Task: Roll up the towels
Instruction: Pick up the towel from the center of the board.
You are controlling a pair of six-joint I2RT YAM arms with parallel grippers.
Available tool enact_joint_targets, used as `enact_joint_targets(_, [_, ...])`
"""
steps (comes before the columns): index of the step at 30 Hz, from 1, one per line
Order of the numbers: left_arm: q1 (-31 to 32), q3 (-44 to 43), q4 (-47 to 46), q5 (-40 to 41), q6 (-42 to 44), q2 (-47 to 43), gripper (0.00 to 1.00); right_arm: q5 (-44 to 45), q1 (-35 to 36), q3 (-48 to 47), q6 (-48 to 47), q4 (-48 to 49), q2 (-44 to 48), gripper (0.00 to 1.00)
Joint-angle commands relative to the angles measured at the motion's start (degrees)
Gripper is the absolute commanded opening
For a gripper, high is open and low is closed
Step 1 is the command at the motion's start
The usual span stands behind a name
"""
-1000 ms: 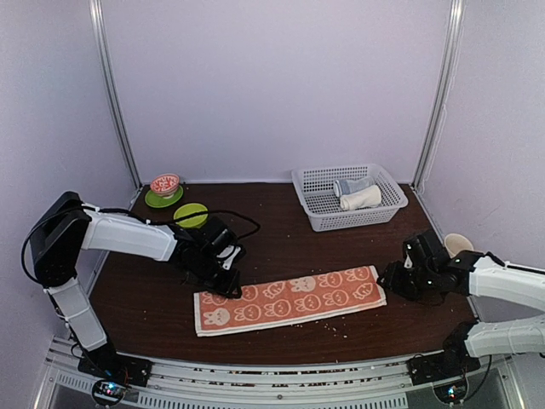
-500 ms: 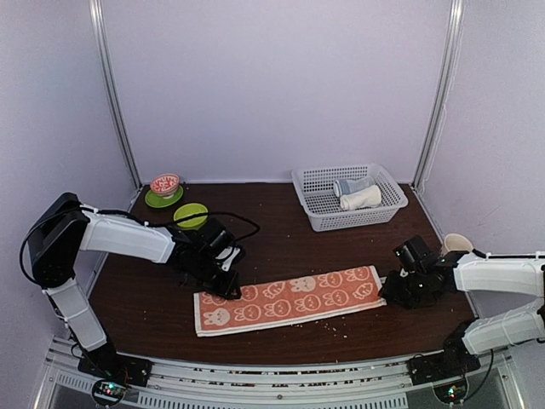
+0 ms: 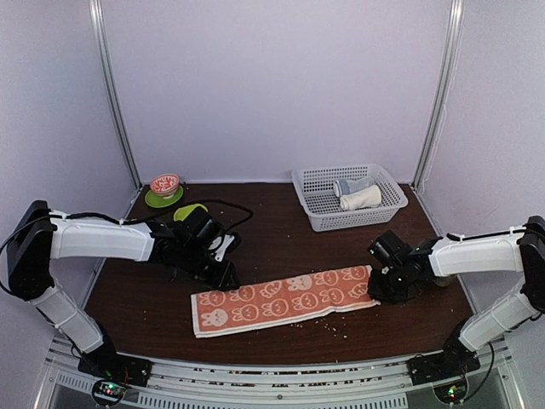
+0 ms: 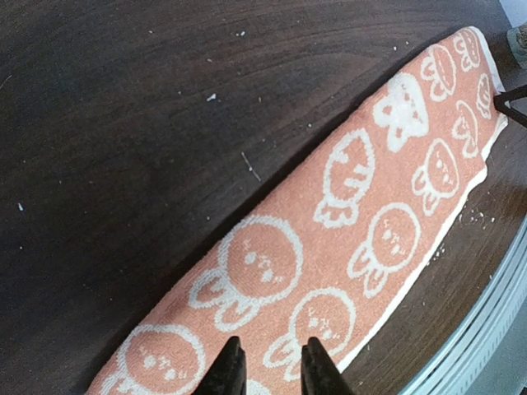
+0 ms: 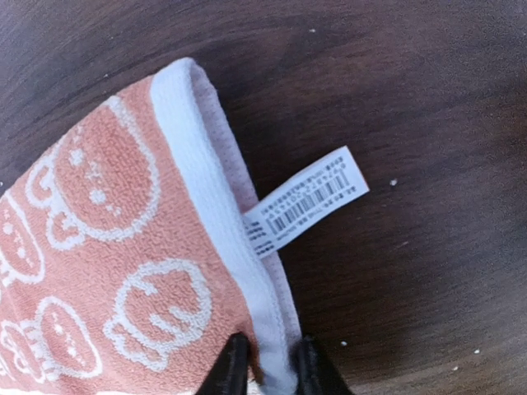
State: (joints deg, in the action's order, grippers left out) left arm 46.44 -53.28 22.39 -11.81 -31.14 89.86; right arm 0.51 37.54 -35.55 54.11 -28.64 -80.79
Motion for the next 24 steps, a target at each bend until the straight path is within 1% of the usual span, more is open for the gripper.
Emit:
enact_joint_targets(1, [-0.28,1.45,-0.33,-0.71,0.88,-2.11,0.25,-6.46,1.92,5.6,2.06,-5.87,-6.46,0.13])
enact_joint_targets(3, [-0.29,1.78,-0.48,-1.0,0.96,-2.47,0.25,-5.78,1.92,5.62,2.76,-6.31,-5.28,0.01])
enact_joint_targets(4, [-0.27,1.96,-0.5,-0.95,1.03,-2.74,0.25,-4.51,1.92,4.96,3.1,-7.38,-3.64,0.0])
enact_joint_targets(11, [-0.29,2.7,-0.95,-0.54,1.53,-3.7,0.25,7.33,1.46,-3.72,2.94,-14.35,6.62,0.0])
enact_joint_targets(15, [-0.29,1.77,-0.7,-1.18,1.61,-2.62,0.24,11.39,0.65,-5.83,1.46,-17.05,11.16,0.0])
enact_joint_targets(18, [-0.29,1.43,-0.83,-1.12,0.82,-2.72,0.23,14.2,-0.99,-6.49,-1.33,-19.79,16.14,0.0])
enact_joint_targets(21, [-0.29,1.26,-1.24,-1.24,-0.29,-3.33,0.22,14.65,-2.46,-6.86,-5.76,-19.63,21.79,0.0])
enact_joint_targets(24, [-0.29,1.28,-2.24,-1.48,-1.25,-4.27,0.22,11.06,-2.56,-8.01,-11.45,-17.61,25.34,0.0])
